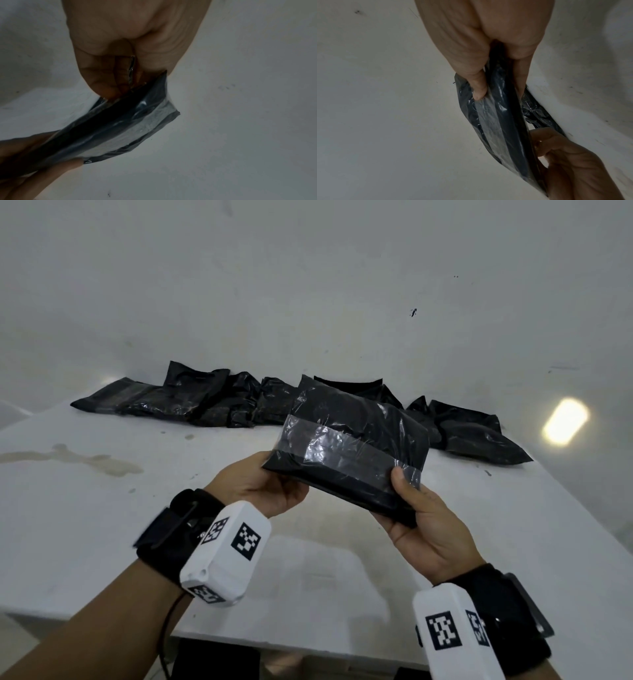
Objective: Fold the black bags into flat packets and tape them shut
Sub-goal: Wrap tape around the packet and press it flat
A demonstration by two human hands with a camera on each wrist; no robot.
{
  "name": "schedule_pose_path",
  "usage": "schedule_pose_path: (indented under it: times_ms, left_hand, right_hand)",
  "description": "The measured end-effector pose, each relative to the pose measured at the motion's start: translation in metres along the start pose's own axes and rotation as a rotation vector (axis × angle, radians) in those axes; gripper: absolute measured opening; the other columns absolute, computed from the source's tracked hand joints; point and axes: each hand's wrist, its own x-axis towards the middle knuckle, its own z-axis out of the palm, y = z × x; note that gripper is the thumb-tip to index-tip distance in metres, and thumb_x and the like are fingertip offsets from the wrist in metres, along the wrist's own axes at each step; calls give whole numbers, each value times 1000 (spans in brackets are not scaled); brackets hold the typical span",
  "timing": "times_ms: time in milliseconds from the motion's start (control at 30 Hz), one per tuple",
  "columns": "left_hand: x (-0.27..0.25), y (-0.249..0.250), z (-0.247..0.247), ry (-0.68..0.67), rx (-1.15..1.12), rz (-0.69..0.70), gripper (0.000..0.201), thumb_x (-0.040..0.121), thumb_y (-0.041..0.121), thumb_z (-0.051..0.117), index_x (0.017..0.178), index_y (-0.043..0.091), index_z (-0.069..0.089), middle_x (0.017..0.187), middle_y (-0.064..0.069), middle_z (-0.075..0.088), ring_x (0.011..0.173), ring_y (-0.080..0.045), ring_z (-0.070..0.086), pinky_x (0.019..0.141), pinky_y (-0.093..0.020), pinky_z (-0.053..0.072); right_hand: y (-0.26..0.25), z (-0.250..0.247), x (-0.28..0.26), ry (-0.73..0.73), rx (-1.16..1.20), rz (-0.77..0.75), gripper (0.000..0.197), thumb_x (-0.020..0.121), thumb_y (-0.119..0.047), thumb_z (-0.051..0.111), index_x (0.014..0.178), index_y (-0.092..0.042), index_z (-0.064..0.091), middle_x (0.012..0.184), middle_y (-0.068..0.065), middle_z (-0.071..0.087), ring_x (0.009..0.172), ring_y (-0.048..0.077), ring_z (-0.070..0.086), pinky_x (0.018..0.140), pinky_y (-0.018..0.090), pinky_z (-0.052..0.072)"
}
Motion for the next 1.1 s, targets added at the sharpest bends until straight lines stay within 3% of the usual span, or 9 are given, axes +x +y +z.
schedule_pose_path:
  times_ms: [100, 233, 433, 500, 567, 667, 833, 967, 1100]
  left_hand:
    - [-1, 0, -1, -50, 25, -1, 11, 81, -2, 55, 77, 4, 64, 75, -12, 69, 61, -21, 63, 52, -26, 55]
    - [-3, 2, -4, -55, 102, 55, 15, 63, 4, 63, 78, 4, 66, 82, -13, 69, 74, -22, 60, 67, -30, 53]
    - [0, 7, -12, -104, 227, 206, 41, 70, 2, 65, 111, -2, 67, 101, -16, 70, 87, -24, 66, 82, -31, 57]
    - [-1, 12, -20, -107, 239, 195, 25, 89, 11, 58, 109, 3, 69, 100, -14, 70, 83, -21, 67, 77, -31, 61]
    - [-2, 17, -31, -95, 246, 193, 30, 99, 30, 49, 105, 7, 69, 96, -13, 71, 77, -21, 69, 68, -31, 60]
    - [-9, 22, -41, -129, 326, 246, 43, 89, 47, 59, 104, 9, 70, 92, -12, 72, 75, -22, 69, 71, -34, 59]
    - [-10, 13, -47, -72, 518, 420, 40, 72, 18, 77, 105, -3, 70, 97, -18, 73, 78, -23, 70, 67, -29, 59]
    - [-6, 12, -50, -28, 452, 434, 30, 67, 12, 74, 93, -1, 72, 91, -20, 73, 73, -25, 70, 68, -33, 61]
    - [-1, 10, -60, -20, 416, 403, 36, 68, 14, 73, 99, -4, 70, 91, -17, 72, 75, -23, 67, 67, -31, 60]
  right_hand:
    - [0, -1, 1, 13, -30, -12, 41, 82, -17, 62, 120, 0, 64, 113, 17, 72, 95, 23, 73, 71, 30, 61]
    - [1, 0, 3, 45, -98, -27, 41, 79, -16, 65, 116, 0, 65, 108, 16, 74, 91, 22, 74, 70, 30, 61]
    - [2, 3, 6, 76, -206, -45, 38, 76, -17, 68, 110, -1, 68, 106, 17, 74, 92, 25, 73, 73, 35, 62]
    - [3, 4, 8, 93, -235, -56, 35, 79, -16, 68, 111, -1, 68, 105, 16, 74, 91, 25, 73, 73, 35, 62]
    - [3, 5, 9, 108, -257, -71, 29, 84, -13, 67, 111, 0, 68, 104, 16, 75, 90, 24, 73, 71, 34, 62]
    - [6, 7, 11, 121, -293, -91, 23, 88, -11, 65, 108, 0, 69, 100, 15, 75, 85, 22, 74, 67, 32, 61]
    - [14, 13, 13, 115, -344, -78, 17, 90, -10, 65, 103, -2, 70, 96, 13, 76, 84, 21, 73, 68, 34, 62]
    - [15, 16, 14, 93, -346, -36, 17, 91, -13, 64, 102, -3, 70, 97, 12, 76, 86, 21, 73, 72, 34, 62]
    - [16, 20, 14, 55, -310, 57, 21, 93, -15, 62, 108, -1, 68, 103, 15, 75, 92, 25, 72, 74, 36, 62]
